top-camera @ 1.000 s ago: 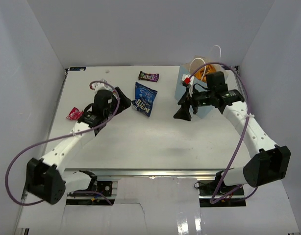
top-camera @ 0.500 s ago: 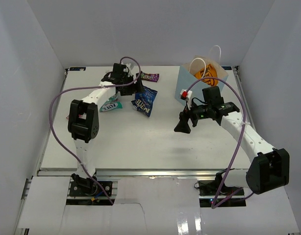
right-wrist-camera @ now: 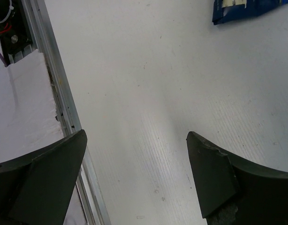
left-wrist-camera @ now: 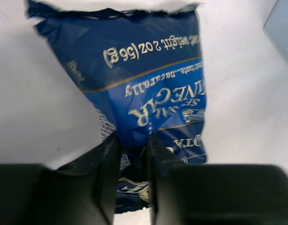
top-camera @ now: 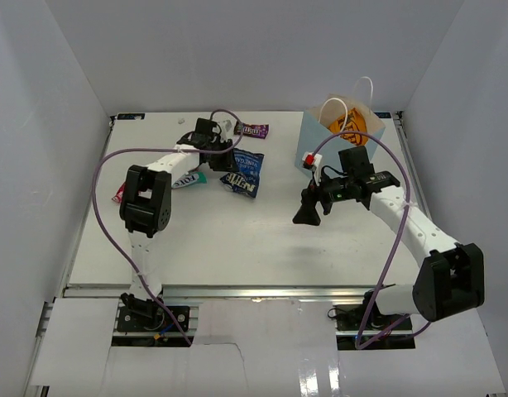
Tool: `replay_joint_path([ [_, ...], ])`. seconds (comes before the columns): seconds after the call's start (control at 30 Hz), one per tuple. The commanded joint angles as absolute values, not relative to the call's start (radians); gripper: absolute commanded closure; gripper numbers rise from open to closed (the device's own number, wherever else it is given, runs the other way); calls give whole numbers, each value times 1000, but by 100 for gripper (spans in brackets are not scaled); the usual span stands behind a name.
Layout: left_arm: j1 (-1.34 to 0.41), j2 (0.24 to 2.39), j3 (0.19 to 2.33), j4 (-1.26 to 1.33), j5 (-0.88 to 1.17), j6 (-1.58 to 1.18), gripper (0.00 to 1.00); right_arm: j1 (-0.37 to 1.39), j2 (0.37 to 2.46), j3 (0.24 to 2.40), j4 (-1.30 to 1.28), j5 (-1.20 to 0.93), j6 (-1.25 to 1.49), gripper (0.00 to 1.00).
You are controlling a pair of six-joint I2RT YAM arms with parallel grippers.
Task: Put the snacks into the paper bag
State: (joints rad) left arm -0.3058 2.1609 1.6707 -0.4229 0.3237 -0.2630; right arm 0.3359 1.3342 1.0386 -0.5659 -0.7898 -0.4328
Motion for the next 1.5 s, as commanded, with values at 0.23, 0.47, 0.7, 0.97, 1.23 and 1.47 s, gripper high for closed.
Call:
replay_joint_path([
  [0.23, -313, 1771, 1214, -152, 541, -290, 95, 341, 1384, 1155, -552, -847, -381, 8],
  [0.47, -354, 1375, 813, 127, 641, -416, 100, 360, 1382, 1111, -355, -586, 105, 7],
  [0.7, -449, 1115, 602, 241, 641, -555, 100, 452, 1355, 1003, -117, -646, 327, 8],
  [0.97, -526, 985, 511, 270, 597, -646, 100, 497, 1384, 994, 100, -879, 396, 3],
  [1.23, -569, 939, 500, 282, 575, -669, 99, 517, 1390, 973, 166, -979, 440, 39],
  [1.47, -569, 901, 494, 282, 548, -683, 80, 515, 1355, 1005, 109, -1072, 358, 78],
])
